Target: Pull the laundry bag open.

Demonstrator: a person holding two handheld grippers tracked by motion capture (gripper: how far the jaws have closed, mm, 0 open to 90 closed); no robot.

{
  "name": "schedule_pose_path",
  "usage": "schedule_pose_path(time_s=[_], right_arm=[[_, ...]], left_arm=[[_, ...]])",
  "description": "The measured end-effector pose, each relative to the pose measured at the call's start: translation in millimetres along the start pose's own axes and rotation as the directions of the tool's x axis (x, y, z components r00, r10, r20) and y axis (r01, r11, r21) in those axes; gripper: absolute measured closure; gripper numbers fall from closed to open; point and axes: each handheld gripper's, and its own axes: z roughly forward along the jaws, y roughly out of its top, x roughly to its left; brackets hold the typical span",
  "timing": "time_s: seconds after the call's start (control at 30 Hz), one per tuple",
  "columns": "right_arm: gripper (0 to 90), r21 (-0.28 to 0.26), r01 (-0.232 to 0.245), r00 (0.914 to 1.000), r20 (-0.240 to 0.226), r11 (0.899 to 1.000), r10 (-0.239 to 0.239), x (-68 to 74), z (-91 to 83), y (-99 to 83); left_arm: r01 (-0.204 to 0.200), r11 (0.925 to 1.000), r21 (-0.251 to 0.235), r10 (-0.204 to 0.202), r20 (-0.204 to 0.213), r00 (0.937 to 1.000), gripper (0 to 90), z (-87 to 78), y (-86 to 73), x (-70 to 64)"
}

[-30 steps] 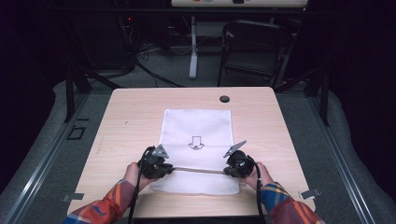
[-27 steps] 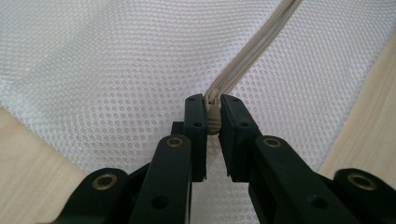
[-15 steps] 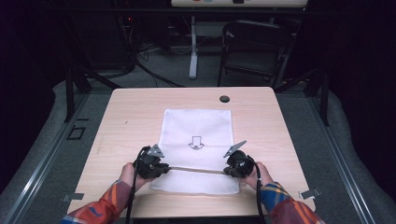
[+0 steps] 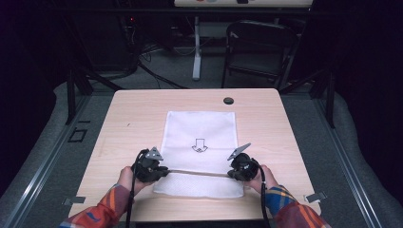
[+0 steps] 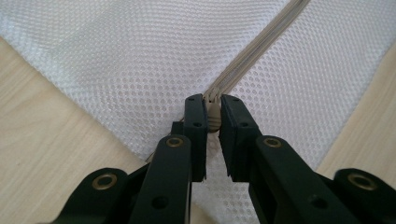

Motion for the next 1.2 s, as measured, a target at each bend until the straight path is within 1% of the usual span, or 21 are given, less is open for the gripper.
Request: schedule_pose_path(time_s=[0.17,0.23,0.33,0.43,0.5,0.53,0.6,0.63,0.67,0.7,0.77,0.8,0.9,0.93,0.97,1.03,1.07,1.1,1.17,1.2], right_arm=[[90.0,0.000,0.000,1.0000,0.000,1.000,0.000,-0.1,0.0,0.0],[90.0,0.000,0.000,1.0000,0.000,1.000,0.000,-0.1,0.0,0.0],[90.0,0.000,0.000,1.0000,0.000,1.000,0.000,-0.1,0.0,0.0],[90.0,0.001,0.001,1.0000,0.000,1.000,-0.001,0.0,-0.1,0.1],[90.0,0.001,0.001,1.0000,0.000,1.000,-0.001,0.0,-0.1,0.0],[90.0,0.002,0.002,1.0000,0.002,1.000,-0.002,0.1,-0.1,0.1],[90.0,0.001,0.001,1.0000,0.002,1.000,-0.001,0.1,-0.1,0.0],[90.0,0.000,-0.001,1.0000,0.003,1.000,0.001,0.3,0.0,0.0],[90.0,0.001,0.001,1.0000,0.002,1.000,-0.001,0.1,-0.1,0.0],[90.0,0.001,0.001,1.0000,0.002,1.000,-0.001,0.1,-0.1,0.0],[90.0,0.001,0.001,1.0000,0.002,1.000,-0.001,0.2,-0.1,0.0],[90.0,-0.001,0.000,1.0000,0.005,1.000,0.000,0.4,0.1,-0.1],[90.0,-0.004,-0.003,1.0000,0.003,1.000,0.003,0.8,0.3,0.0],[90.0,0.001,0.001,1.0000,0.006,1.000,-0.001,0.5,0.1,0.0],[90.0,0.000,0.000,1.0000,0.006,1.000,0.000,0.6,0.1,0.0],[90.0,-0.002,-0.001,1.0000,0.004,1.000,0.001,0.7,0.2,0.0],[90.0,-0.002,0.000,1.0000,0.004,1.000,0.000,0.6,0.2,0.0],[90.0,0.000,0.002,1.0000,0.005,1.000,-0.002,0.5,0.1,0.0],[90.0,0.001,0.002,1.0000,0.005,1.000,-0.002,0.4,0.0,0.0],[90.0,0.001,0.003,1.0000,0.005,1.000,-0.003,0.4,0.1,0.0]], left_arm=[[0.016,0.9999,0.000,-0.016,0.000,0.9999,81.2,-2.6,-3.4,2.7],[0.013,0.9999,0.003,-0.013,-0.009,0.9999,81.2,-3.4,-4.1,3.2],[0.016,0.9999,0.006,-0.016,-0.009,0.9998,81.2,-4.3,-5.5,4.6],[0.024,0.9997,-0.002,-0.024,-0.007,0.9997,81.2,-6.0,-6.8,5.2],[0.025,0.9997,0.002,-0.025,-0.014,0.9996,81.2,-6.2,-7.3,5.3],[0.025,0.9997,0.004,-0.025,-0.009,0.9997,81.2,-7.0,-8.0,6.6],[0.031,0.9995,0.005,-0.031,-0.018,0.9994,81.2,-8.6,-9.8,8.2],[0.036,0.9993,0.001,-0.036,-0.016,0.9992,81.2,-9.9,-11.3,9.6],[0.040,0.9992,0.002,-0.040,-0.026,0.9989,81.2,-10.6,-12.0,9.8],[0.040,0.9992,0.004,-0.040,-0.026,0.9989,81.2,-11.9,-13.1,11.2],[0.056,0.9985,-0.002,-0.056,-0.026,0.9981,81.1,-13.7,-15.8,13.1],[0.059,0.9982,-0.004,-0.059,-0.020,0.9980,81.2,-14.1,-16.5,13.6],[0.055,0.9985,0.000,-0.055,-0.032,0.9980,81.1,-15.2,-17.2,13.3],[0.059,0.9982,-0.003,-0.060,-0.026,0.9979,81.1,-15.7,-17.6,13.8],[0.058,0.9983,0.001,-0.058,-0.030,0.9978,81.1,-16.1,-17.9,14.2],[0.072,0.9974,0.000,-0.072,-0.035,0.9968,81.2,-17.7,-20.2,16.3],[0.074,0.9973,0.004,-0.073,-0.044,0.9963,81.2,-18.9,-21.3,17.4],[0.083,0.9965,-0.007,-0.083,-0.046,0.9955,81.1,-19.4,-23.0,18.4],[0.094,0.9956,-0.005,-0.094,-0.055,0.9941,81.1,-21.1,-25.6,19.8],[0.093,0.9956,-0.002,-0.093,-0.049,0.9944,81.2,-22.3,-26.6,21.1]])
